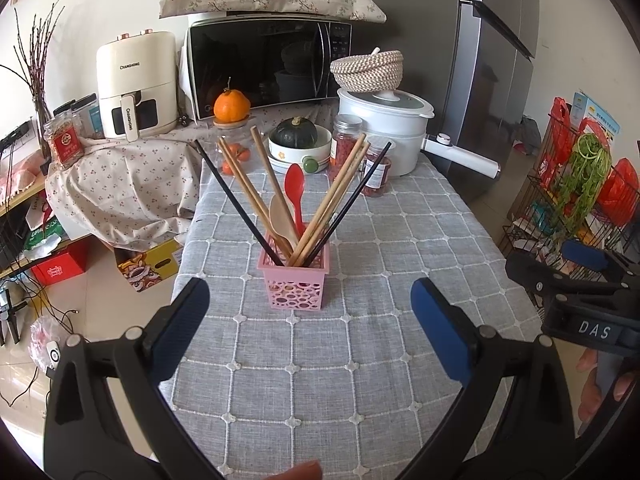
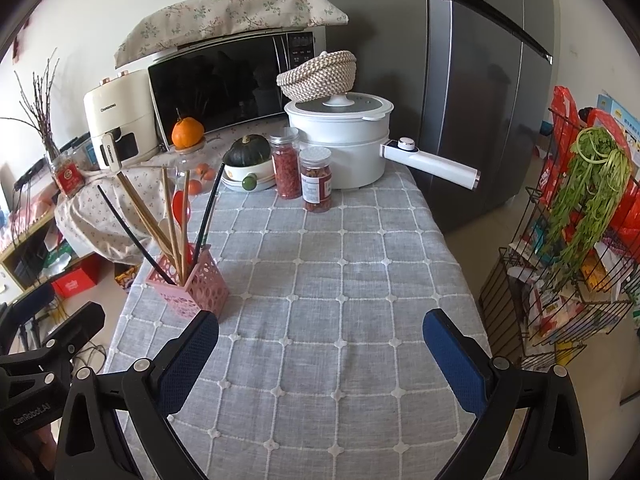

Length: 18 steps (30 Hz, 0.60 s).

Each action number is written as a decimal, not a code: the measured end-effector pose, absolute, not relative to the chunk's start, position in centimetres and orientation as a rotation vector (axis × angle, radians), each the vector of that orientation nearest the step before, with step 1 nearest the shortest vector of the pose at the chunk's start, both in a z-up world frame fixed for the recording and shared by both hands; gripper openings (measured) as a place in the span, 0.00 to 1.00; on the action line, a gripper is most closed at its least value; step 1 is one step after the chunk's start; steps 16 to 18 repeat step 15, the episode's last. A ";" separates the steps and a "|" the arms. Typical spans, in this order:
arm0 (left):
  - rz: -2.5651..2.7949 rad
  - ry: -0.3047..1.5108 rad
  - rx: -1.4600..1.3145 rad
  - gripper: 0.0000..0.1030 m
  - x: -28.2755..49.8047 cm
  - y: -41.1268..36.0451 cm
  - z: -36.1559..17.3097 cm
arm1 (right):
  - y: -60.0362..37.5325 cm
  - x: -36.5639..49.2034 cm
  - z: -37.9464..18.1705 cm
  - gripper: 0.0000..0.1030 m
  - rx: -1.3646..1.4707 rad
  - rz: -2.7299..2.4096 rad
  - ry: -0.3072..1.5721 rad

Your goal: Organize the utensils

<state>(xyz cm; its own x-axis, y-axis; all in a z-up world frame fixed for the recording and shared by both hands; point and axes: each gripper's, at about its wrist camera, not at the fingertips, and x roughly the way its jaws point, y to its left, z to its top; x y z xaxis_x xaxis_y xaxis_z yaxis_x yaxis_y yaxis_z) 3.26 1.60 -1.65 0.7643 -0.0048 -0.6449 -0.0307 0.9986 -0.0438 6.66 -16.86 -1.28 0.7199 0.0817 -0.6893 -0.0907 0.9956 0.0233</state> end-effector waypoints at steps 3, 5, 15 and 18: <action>0.013 0.701 -0.053 0.98 3.2 1.6 -1.7 | -16.9 6.7 -1.4 1.00 -0.010 0.095 0.765; 0.013 0.700 -0.052 0.98 3.2 1.5 -1.7 | -16.9 6.7 -1.4 1.00 -0.010 0.095 0.765; 0.014 0.695 -0.050 0.98 3.3 1.6 -1.6 | -16.9 6.7 -1.4 1.00 -0.009 0.092 0.767; 0.014 0.695 -0.050 0.98 3.3 1.6 -1.6 | -16.9 6.7 -1.4 1.00 -0.009 0.092 0.767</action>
